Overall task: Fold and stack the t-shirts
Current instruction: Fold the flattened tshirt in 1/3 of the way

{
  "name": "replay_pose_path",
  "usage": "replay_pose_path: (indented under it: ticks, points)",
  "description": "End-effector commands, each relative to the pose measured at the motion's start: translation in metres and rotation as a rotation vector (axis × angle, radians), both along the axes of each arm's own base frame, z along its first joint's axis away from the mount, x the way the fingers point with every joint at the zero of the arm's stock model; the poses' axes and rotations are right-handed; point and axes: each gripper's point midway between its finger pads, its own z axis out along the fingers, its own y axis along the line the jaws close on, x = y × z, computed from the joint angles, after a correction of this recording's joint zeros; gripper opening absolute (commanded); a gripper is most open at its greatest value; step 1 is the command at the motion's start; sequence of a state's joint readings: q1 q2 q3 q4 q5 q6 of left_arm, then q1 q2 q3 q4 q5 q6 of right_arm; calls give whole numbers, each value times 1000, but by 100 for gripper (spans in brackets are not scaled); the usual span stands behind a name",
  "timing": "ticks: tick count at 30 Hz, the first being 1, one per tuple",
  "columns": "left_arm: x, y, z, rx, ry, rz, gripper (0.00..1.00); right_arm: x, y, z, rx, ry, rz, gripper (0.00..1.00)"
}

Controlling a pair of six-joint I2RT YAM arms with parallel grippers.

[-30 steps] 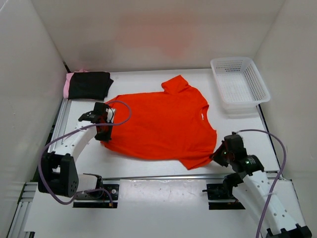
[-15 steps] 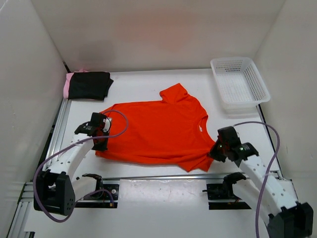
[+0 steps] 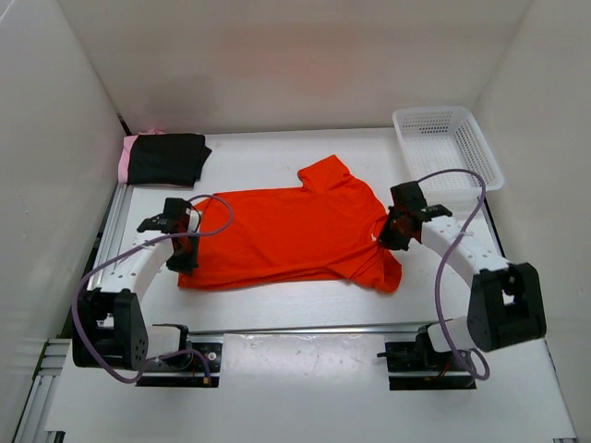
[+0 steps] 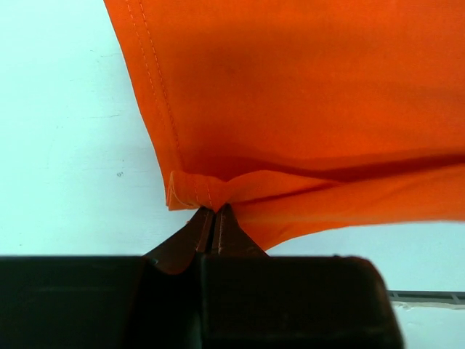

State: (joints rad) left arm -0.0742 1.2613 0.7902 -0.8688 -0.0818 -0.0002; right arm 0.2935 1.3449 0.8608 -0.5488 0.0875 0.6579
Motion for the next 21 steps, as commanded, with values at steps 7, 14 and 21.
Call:
replay_pose_path:
  ticks: [7, 14, 21]
  points:
    - [25, 7, 8, -49, -49, 58, 13, 64, 8, 22, 10, -78, 117, 0]
    - [34, 5, -3, -57, -8, 56, 14, 81, 17, 8, 0, 0, 209, 0]
    - [44, 13, -2, -57, -27, 88, 23, 90, 23, -7, 11, 56, 217, 0]
